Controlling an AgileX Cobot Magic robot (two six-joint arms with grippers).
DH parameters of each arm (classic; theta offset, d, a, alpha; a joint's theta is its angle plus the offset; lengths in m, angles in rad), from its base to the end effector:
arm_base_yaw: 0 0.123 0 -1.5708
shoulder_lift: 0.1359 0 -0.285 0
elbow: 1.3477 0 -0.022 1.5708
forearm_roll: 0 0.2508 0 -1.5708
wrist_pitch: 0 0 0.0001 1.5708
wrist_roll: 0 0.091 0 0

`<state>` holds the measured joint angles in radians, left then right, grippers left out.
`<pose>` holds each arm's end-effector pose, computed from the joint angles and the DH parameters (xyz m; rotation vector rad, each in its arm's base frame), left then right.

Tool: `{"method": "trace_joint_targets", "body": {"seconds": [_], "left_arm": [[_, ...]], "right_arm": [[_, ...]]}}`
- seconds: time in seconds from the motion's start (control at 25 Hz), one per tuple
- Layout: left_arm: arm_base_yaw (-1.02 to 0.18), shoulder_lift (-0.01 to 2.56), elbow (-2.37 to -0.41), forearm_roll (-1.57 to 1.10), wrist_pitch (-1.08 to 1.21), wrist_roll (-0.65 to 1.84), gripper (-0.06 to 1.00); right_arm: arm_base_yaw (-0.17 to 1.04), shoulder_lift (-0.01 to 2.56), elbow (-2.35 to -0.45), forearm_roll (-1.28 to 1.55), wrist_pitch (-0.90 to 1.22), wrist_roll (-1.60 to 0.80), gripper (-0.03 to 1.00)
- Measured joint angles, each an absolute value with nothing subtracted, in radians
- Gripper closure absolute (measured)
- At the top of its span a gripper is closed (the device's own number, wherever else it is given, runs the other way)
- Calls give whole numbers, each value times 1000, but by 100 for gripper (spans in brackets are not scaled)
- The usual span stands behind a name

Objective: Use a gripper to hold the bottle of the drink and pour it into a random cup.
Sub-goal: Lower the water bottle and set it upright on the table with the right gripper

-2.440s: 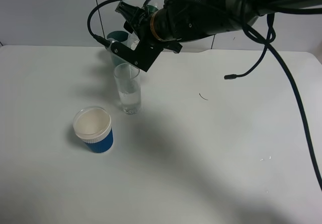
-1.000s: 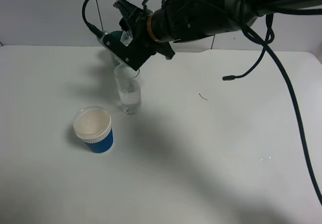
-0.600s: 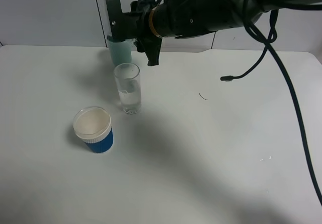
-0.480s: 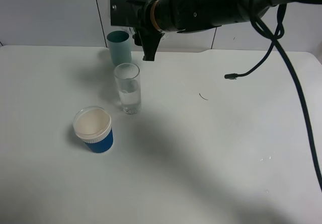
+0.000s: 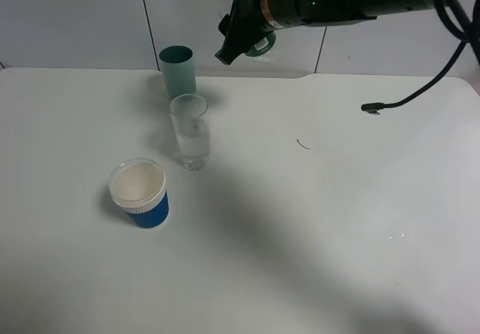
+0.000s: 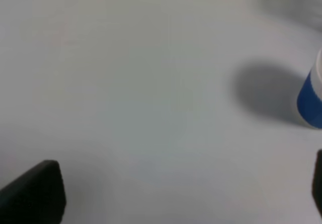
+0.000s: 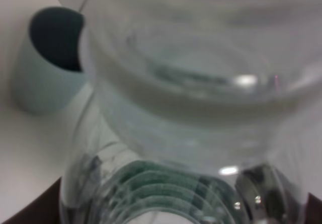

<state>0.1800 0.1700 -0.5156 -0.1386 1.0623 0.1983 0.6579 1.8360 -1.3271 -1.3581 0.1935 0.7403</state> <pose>0.0215 -0.0073 0.2810 0.0136 2.1912 0.0421 0.3500 0.2487 0.2629 -1.1073 1.7000 -0.1645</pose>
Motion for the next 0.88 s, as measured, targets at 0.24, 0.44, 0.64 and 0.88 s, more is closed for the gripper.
{"method": "trace_joint_targets", "body": {"seconds": [0.24, 0.44, 0.64, 0.88], "left_arm": [[180, 170, -516, -139, 1062, 198, -5], [180, 170, -516, -139, 1062, 198, -5], [180, 170, -516, -139, 1062, 198, -5], [180, 170, -516, -139, 1062, 198, -5]], "right_arm": [[609, 1788, -1276, -1240, 172, 754, 41], [579, 1784, -1270, -1120, 119, 744, 41], [553, 1783, -1270, -969, 60, 630, 41], [511, 1783, -1270, -724, 0, 447, 41]]}}
